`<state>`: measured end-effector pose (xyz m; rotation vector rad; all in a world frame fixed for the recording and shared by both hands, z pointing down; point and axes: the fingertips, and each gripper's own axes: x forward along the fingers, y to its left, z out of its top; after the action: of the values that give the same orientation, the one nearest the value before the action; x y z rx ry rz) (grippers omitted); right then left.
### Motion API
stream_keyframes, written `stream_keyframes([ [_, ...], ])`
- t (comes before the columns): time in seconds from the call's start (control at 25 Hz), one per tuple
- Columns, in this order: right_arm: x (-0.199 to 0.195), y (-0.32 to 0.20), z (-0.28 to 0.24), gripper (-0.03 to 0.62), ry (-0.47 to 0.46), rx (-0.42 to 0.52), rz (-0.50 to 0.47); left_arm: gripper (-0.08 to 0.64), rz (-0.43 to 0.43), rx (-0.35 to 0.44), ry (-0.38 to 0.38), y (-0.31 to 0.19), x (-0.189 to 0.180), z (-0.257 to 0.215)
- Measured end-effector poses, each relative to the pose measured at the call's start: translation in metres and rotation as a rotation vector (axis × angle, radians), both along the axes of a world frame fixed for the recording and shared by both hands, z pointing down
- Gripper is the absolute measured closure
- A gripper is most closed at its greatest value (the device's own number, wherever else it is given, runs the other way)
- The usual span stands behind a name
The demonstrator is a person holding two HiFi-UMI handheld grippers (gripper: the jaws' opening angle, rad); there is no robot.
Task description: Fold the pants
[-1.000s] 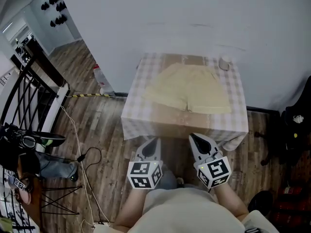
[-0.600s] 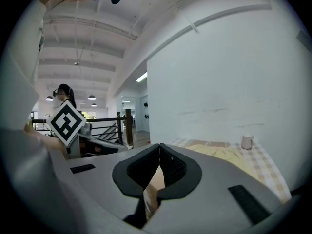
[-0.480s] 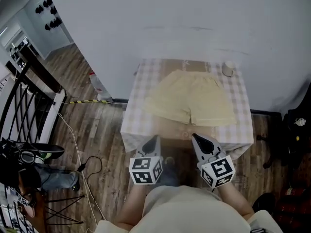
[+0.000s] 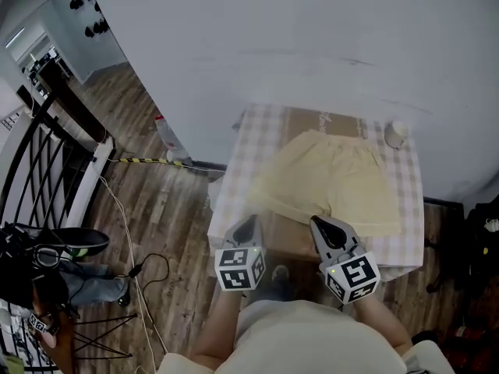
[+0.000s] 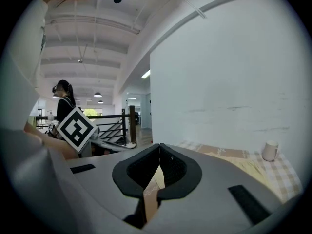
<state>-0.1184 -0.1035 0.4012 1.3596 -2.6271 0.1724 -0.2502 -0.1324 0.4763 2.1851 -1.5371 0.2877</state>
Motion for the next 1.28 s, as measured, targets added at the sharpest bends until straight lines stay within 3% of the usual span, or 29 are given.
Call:
stream_keyframes([
  [0.36,-0.012,-0.053,0.013,0.592,0.005,-0.034,0.03,0.555,0.019,-0.046,-0.028,-0.061,-0.025,0.039],
  [0.84,-0.002,-0.098,0.033,0.592,0.027,-0.099,0.136,0.55,0.079,-0.199,-0.06,-0.113,-0.036,0.121],
  [0.88,-0.001,-0.1,0.035,0.592,0.03,-0.103,0.14,0.524,0.086,-0.21,-0.06,-0.115,-0.035,0.126],
  [0.92,-0.002,-0.102,0.037,0.592,0.032,-0.108,0.143,0.452,0.093,-0.222,-0.057,-0.117,-0.035,0.13],
  [1.0,-0.003,-0.104,0.04,0.592,0.037,-0.116,0.147,0.437,0.101,-0.242,-0.054,-0.12,-0.035,0.136],
  [1.28,-0.01,-0.106,0.049,0.592,0.062,-0.141,0.128,0.465,0.046,-0.315,-0.096,-0.123,-0.049,0.156],
])
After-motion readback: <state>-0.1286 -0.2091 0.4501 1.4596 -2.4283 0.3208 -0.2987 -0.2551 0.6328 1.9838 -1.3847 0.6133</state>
